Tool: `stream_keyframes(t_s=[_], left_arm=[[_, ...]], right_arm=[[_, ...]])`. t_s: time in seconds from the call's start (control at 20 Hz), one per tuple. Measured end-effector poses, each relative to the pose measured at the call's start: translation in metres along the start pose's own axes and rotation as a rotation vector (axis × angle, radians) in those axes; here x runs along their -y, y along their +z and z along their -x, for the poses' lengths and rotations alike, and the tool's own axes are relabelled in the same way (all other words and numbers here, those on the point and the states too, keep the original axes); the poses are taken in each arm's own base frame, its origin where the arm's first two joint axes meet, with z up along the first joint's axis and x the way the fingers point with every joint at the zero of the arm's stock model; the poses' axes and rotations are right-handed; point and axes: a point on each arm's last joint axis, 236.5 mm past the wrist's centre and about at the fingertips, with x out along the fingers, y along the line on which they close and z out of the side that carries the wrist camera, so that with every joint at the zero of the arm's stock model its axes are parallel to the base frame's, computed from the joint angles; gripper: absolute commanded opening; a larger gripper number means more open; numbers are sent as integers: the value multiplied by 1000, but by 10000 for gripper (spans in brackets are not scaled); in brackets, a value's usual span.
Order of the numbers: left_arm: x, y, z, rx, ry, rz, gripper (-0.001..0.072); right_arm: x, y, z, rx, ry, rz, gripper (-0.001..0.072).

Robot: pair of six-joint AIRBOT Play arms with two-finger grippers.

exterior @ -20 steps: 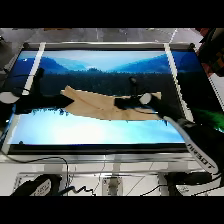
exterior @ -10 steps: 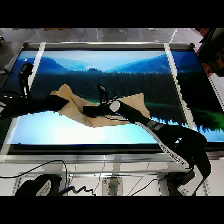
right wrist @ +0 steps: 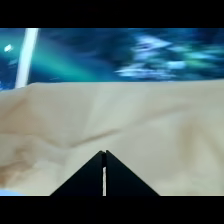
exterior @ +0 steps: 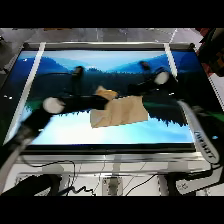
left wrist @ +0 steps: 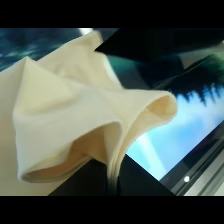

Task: Fold the clothes and pants, and hang the long-sleeved shirts on hangers.

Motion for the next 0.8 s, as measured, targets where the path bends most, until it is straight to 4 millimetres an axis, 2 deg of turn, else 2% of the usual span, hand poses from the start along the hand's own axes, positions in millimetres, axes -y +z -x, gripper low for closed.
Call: stream_keyframes(t_s=[0.05,0.1,0.15,0.2,0.25,0.35,0.4,0.5,0.55,0.7,0.75,0.8], left_arm=[[16,-3,-23,7,-22,-8,20],[29,-5,-44,22,-33,-16,200],[39,-7,-64,38,-38,-24,720],[48,-7,-84,64,-38,-27,708],[52,-8,-100,84,-34,-28,704],[58,-10,-123,116,-26,-30,702],[59,-8,-128,130,-22,-31,702],[55,2,-130,164,-9,-32,702],[51,9,-128,181,-2,-29,702],[36,39,-108,223,14,-22,701],[29,45,-99,216,22,-42,700],[21,50,-90,204,34,-75,699]], right_arm=[[28,6,19,15,-34,-38,14],[58,10,38,30,-71,-79,19],[82,14,53,49,-97,-121,128],[106,15,68,64,-122,-163,403],[125,14,79,76,-140,-200,525],[157,12,97,102,-166,-267,525],[171,8,102,106,-177,-296,525],[189,-3,99,95,-176,-339,525],[195,-12,90,67,-159,-354,525],[185,-37,55,-36,-8,-376,534],[177,-44,44,-70,54,-374,603],[169,-49,32,-99,109,-365,702]])
